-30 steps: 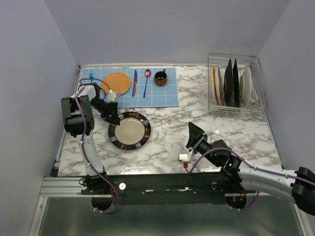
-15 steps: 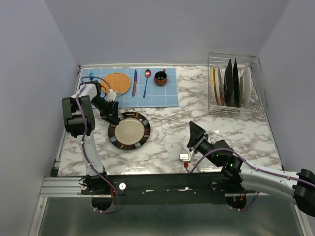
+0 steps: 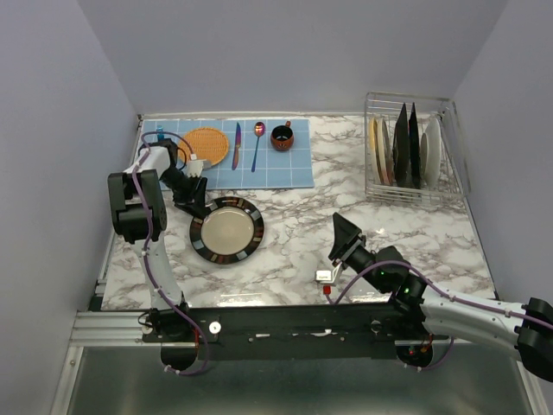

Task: Unload the plates from the dish rack
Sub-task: Place the plate at the center of the board, then unload the plate from the dish rack.

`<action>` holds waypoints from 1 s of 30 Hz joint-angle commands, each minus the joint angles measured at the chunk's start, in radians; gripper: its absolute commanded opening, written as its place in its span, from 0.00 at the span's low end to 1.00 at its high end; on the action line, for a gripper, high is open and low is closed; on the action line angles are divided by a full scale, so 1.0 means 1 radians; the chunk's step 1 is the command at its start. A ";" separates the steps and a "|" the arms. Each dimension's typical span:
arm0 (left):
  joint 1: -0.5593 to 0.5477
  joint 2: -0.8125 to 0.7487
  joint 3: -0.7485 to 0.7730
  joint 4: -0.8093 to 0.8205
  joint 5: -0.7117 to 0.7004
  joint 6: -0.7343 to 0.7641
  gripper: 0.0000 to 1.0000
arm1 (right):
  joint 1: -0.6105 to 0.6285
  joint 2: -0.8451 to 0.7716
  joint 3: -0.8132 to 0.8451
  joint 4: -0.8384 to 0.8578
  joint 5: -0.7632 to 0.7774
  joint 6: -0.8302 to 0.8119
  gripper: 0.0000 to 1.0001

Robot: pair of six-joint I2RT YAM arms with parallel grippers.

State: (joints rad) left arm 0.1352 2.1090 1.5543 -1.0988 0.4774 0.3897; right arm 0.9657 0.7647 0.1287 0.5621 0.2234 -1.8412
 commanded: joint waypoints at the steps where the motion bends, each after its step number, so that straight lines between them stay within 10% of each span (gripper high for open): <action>1: 0.006 -0.038 -0.051 0.191 -0.140 0.032 0.53 | -0.002 0.001 0.032 -0.017 0.008 0.032 0.58; 30: -0.055 -0.464 -0.126 0.309 -0.057 -0.048 0.58 | -0.028 0.140 0.554 -0.254 0.163 0.529 0.56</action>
State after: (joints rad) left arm 0.1215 1.7798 1.4487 -0.8795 0.4122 0.3756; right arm 0.9596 0.8577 0.4923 0.3786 0.3107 -1.5089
